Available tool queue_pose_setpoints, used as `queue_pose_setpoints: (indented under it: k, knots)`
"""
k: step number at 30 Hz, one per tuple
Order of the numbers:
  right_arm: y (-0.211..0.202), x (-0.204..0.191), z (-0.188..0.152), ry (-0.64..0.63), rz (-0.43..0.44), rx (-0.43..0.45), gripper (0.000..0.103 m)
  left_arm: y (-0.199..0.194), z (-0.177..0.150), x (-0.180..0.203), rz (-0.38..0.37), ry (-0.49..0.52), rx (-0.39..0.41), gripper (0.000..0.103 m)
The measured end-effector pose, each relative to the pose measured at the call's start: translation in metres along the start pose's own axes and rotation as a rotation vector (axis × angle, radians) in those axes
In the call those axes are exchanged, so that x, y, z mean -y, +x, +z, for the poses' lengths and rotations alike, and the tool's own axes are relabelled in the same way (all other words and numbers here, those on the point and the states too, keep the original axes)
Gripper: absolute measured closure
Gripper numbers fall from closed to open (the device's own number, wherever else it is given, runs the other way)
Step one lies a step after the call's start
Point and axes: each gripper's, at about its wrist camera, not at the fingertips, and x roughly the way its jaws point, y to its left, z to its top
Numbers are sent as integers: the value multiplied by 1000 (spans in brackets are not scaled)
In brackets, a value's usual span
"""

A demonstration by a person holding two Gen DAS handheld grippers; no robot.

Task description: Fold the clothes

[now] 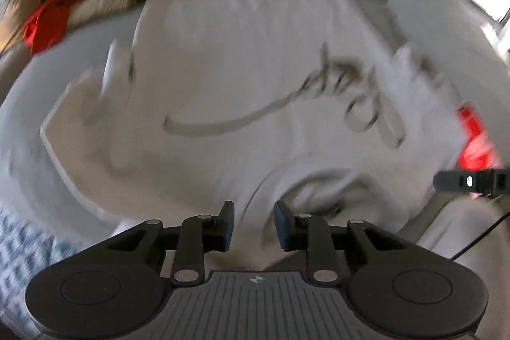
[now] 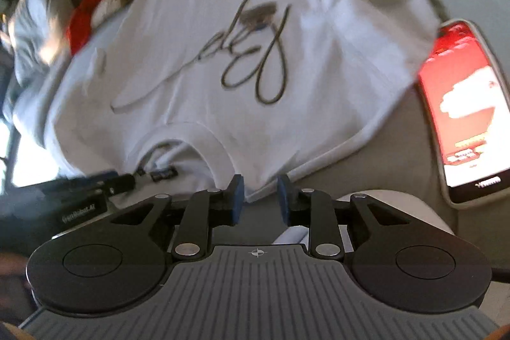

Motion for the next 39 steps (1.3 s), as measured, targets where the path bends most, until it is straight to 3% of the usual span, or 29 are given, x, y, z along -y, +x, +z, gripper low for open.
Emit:
queue_pose_setpoints:
  k: [1,2,3,5,9,14,20,24,25,26,28,32,35,37,39]
  knots:
    - [-11,9,4,25,28,53,66,-4,6,3,-14,8,32,69]
    - [-22,18,9,54,38,106,53,-4,12,8,-23,23,53,68]
    - [-33,28,16,83,30,159,49,-3,19,14,-32,41,65,68]
    - [-48,47,32,125,-13,251,49,6,32,27,-43,78,68,68]
    - [-50,101,69,262,-35,289,50,38,44,52,-72,147,33,68]
    - [-18,146,100,352,-65,232,56,73,45,67,-99,183,-7,70]
    - [14,159,133,276,-125,180,60,84,42,70,-118,198,4,70]
    - [35,157,142,216,-85,109,60,83,41,67,-129,193,11,69]
    - [37,155,142,202,-88,104,73,83,41,67,-131,193,12,69]
    - [34,153,140,196,-95,121,95,83,41,66,-134,194,13,69]
    - [29,148,135,184,-110,156,99,83,41,66,-135,195,13,69]
    - [-5,127,118,157,-213,340,100,82,40,70,-134,213,15,69]
    - [-11,97,104,85,-347,409,100,81,38,74,-137,232,19,69]
    - [4,77,101,-7,-495,401,98,80,36,76,-139,243,18,69]
    - [22,65,100,-93,-650,356,81,78,34,77,-143,252,16,69]
